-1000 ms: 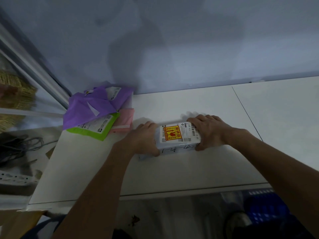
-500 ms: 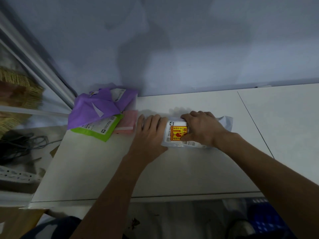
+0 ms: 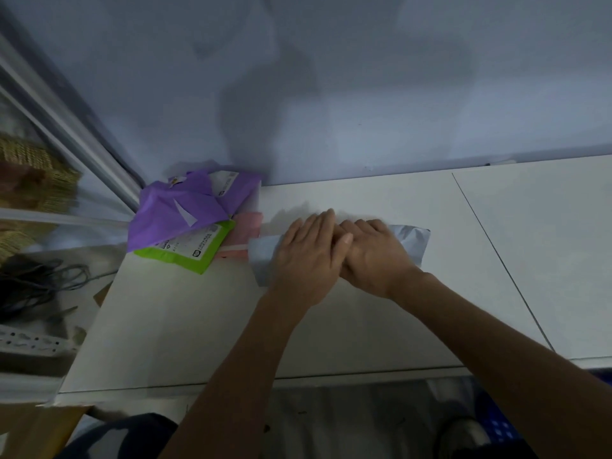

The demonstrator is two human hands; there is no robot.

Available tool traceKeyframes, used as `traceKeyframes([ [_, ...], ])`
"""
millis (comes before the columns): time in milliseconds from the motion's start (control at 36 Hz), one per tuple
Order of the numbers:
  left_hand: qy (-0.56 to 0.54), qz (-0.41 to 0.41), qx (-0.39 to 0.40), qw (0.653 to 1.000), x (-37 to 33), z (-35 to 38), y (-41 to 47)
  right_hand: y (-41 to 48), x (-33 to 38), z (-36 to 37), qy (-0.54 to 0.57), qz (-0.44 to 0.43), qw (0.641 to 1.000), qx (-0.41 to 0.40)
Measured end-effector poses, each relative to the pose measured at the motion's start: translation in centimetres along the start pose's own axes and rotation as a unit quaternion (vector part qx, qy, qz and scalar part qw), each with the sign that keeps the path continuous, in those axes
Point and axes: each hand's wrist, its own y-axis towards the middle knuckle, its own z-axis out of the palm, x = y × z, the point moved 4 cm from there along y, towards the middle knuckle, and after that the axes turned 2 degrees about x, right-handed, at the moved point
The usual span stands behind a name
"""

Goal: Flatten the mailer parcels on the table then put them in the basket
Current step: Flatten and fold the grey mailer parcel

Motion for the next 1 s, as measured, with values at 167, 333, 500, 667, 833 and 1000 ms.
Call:
traceKeyframes([
  [167,0.083,-0.016,-0.024,0.996,4.1,0.9,-0.7,0.5,-0.6,0.5,-0.033,-0.006,0.999,0.026],
  [333,0.012,-0.096,-0.053,0.994,4.0,0.5,-1.0,0.7,0.2,-1.5,0.115,0.033,0.992,-0.031],
  [500,-0.132,-0.107,-0.087,0.982,4.8,1.1,-2.2,1.3,6.6,-1.2,0.18,-0.026,0.982,-0.041],
  [667,-0.057,-0.078,-0.022,0.995,4.3,0.6,-1.5,1.9,6.5,-0.8,0.223,0.018,0.974,-0.046],
  [833,-0.036,-0.116,-0.055,0.991,4.1,-0.2,-1.0,1.3,2.6,0.7,0.137,0.06,0.989,-0.022],
  [1000,-0.022,-0.103,-0.08,0.991,3.9,0.0,-0.7,-0.1,-2.4,0.6,0.138,0.148,0.979,-0.009],
])
